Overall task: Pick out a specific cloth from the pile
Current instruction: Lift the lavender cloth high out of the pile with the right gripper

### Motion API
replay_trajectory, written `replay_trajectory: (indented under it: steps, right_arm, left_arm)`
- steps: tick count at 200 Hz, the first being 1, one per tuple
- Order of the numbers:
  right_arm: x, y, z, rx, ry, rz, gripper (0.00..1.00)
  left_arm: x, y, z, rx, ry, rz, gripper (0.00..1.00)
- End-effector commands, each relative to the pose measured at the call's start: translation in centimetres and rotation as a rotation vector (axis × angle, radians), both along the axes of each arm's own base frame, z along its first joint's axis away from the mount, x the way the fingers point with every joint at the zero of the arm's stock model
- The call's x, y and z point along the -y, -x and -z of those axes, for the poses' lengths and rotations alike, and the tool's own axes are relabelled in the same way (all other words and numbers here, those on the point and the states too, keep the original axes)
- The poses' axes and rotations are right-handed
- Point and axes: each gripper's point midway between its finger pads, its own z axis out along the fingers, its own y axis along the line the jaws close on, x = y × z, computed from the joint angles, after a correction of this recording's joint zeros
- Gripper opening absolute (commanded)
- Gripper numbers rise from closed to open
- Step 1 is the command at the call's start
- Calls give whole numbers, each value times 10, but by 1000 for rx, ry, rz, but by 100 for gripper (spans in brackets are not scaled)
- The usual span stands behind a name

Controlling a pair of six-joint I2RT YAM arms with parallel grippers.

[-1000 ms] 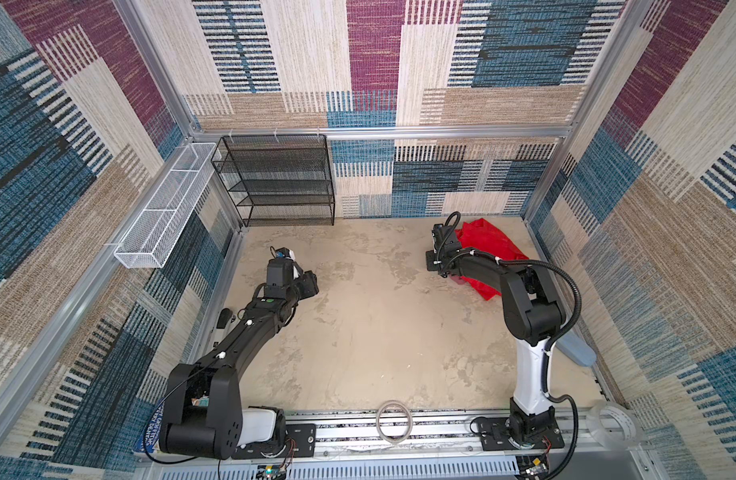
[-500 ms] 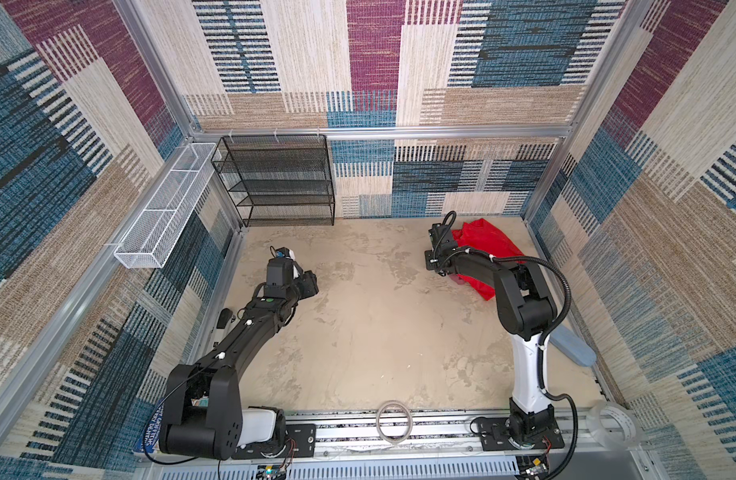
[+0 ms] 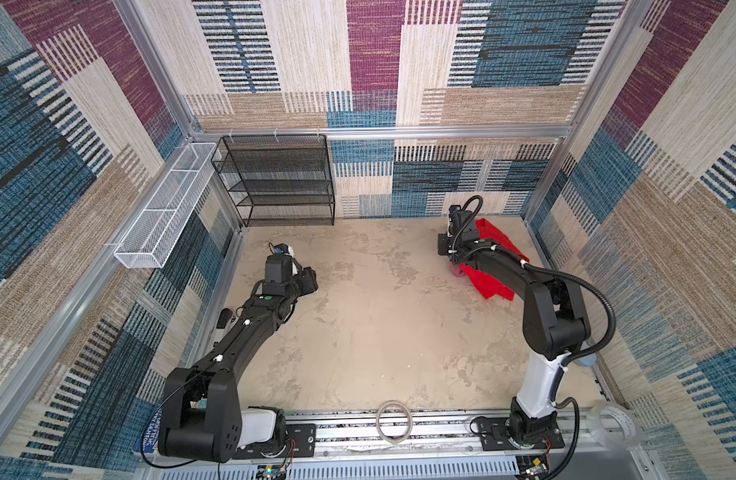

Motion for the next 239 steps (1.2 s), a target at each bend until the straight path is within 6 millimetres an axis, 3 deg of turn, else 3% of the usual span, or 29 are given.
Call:
replay_trajectory:
  steps: [1, 54, 130, 149, 153, 239]
  right_arm:
    - [-1, -3, -32, 77, -77, -22, 0]
    - [17, 2, -87, 171, -114, -18, 0]
    - [20, 9, -167, 303, -141, -61, 0]
    - [21, 11, -174, 312, -147, -65, 0]
    - [22, 10, -188, 342, -149, -66, 0]
    - [21, 10, -254, 457, -179, -100, 0]
  left_arm:
    - [2, -1, -5, 5, 17, 0, 64]
    - [3, -4, -13, 19, 31, 2, 63]
    - [3, -1, -22, 33, 33, 2, 63]
    - [3, 0, -24, 36, 32, 2, 63]
    - [2, 1, -23, 33, 30, 0, 63]
    - [5, 1, -39, 55, 37, 17, 63]
